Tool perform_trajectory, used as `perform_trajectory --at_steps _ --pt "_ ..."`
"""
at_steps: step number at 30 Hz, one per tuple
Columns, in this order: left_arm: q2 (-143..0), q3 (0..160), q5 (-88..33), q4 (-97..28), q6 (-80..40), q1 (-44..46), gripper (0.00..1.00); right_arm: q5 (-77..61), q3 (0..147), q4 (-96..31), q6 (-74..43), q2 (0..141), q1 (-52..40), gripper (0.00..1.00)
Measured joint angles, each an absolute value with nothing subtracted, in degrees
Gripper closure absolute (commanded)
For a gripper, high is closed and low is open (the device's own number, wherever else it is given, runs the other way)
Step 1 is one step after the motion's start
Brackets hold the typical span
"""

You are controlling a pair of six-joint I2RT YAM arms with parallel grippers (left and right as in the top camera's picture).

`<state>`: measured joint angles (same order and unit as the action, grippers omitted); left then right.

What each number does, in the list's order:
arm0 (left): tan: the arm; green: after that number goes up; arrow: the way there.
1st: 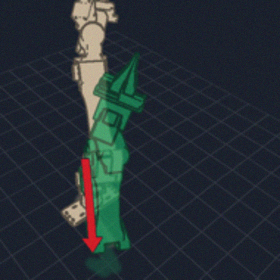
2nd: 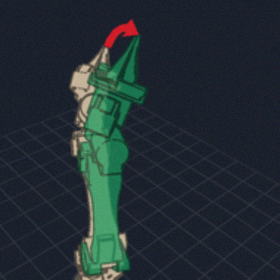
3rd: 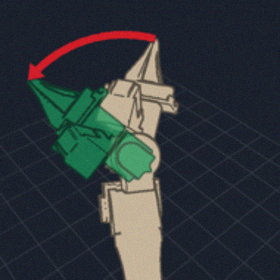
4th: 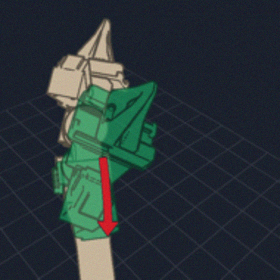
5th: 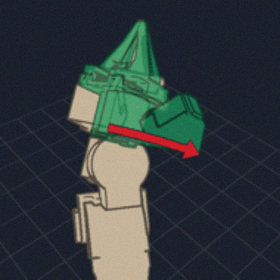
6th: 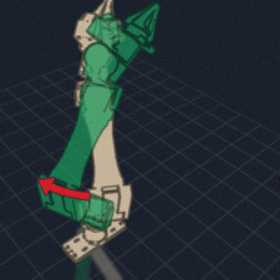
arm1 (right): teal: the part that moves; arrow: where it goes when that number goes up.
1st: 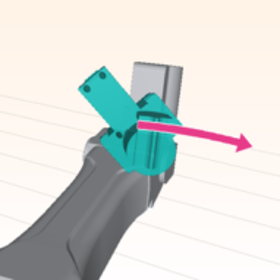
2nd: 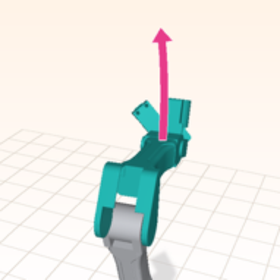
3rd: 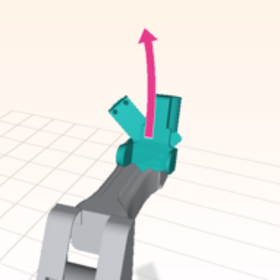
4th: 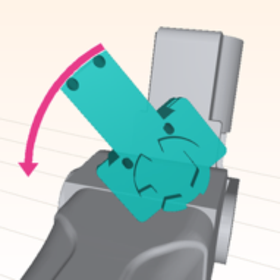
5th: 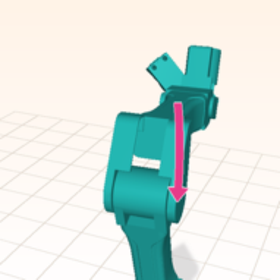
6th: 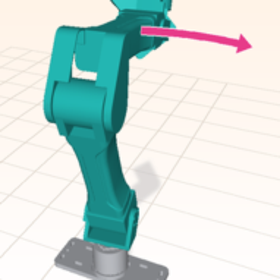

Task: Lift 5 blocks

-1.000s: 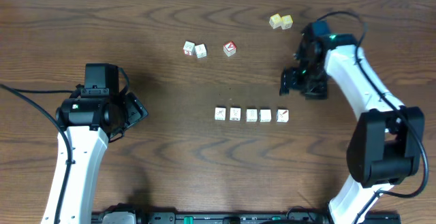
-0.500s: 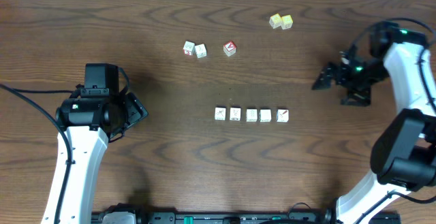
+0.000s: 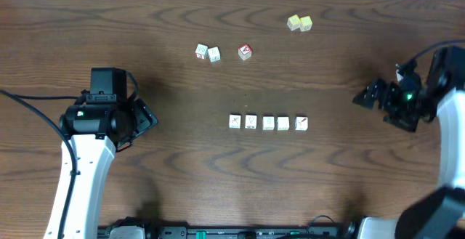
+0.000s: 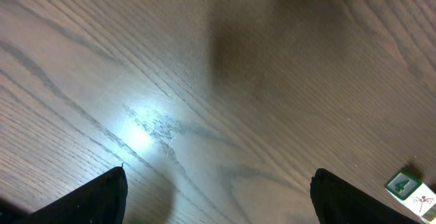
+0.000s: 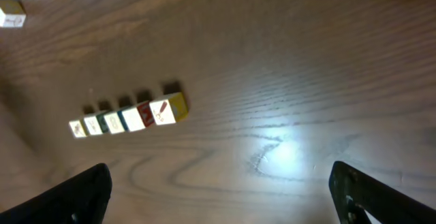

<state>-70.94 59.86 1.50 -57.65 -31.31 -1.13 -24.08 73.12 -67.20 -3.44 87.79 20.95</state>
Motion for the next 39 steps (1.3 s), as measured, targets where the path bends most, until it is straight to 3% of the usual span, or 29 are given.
perform_trajectory --at_steps 13,24,34,39 --pt "-70.9 59.8 1.1 -55.9 -33.1 -1.1 0.14 -24.9 61.3 -58.8 -7.4 83.0 20.9 0.04" --pt "-70.9 59.8 -14.8 -55.4 -29.4 -0.2 0.14 -25.8 61.3 -59.5 -7.4 83.0 19.6 0.1" --pt "-70.9 59.8 -19.2 -52.2 -22.8 5.5 0.14 -17.0 61.3 -60.4 -10.1 83.0 9.8 0.03" --pt "-70.9 59.8 -17.4 -52.2 -22.2 5.5 0.14 -10.8 61.3 -61.3 -13.2 83.0 7.3 0.12"
